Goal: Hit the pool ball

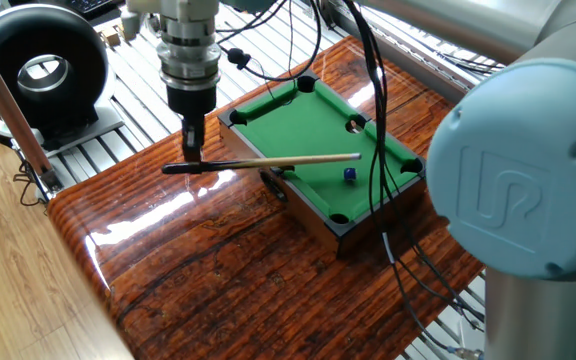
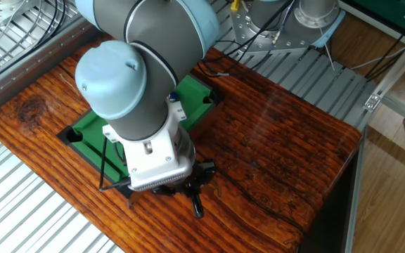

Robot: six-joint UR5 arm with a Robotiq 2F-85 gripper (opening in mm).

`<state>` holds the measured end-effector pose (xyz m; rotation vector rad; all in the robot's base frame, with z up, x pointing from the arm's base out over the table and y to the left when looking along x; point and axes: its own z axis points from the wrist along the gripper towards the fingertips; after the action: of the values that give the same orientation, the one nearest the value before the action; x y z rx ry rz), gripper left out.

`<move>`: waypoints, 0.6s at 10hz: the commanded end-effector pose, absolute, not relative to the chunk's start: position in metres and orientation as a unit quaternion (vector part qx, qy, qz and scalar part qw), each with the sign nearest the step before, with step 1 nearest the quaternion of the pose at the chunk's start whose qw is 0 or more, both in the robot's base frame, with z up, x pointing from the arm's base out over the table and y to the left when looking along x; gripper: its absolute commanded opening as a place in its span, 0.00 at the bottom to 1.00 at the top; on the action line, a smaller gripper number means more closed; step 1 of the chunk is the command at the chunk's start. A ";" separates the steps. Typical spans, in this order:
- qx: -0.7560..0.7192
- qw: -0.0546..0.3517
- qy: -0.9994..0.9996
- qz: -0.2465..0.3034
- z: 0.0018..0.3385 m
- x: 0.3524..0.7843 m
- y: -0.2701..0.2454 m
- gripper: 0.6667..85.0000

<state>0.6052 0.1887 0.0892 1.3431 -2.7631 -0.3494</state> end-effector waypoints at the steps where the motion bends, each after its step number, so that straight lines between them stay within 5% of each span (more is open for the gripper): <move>1: 0.446 -0.017 -0.882 -0.150 0.105 0.622 0.224 0.00; 3: 0.445 -0.058 -0.873 -0.192 0.115 0.629 0.256 0.00; 6: 0.428 -0.035 -0.884 -0.187 0.108 0.620 0.247 0.00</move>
<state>0.6206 0.2400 0.1049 1.4026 -2.8288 -0.5531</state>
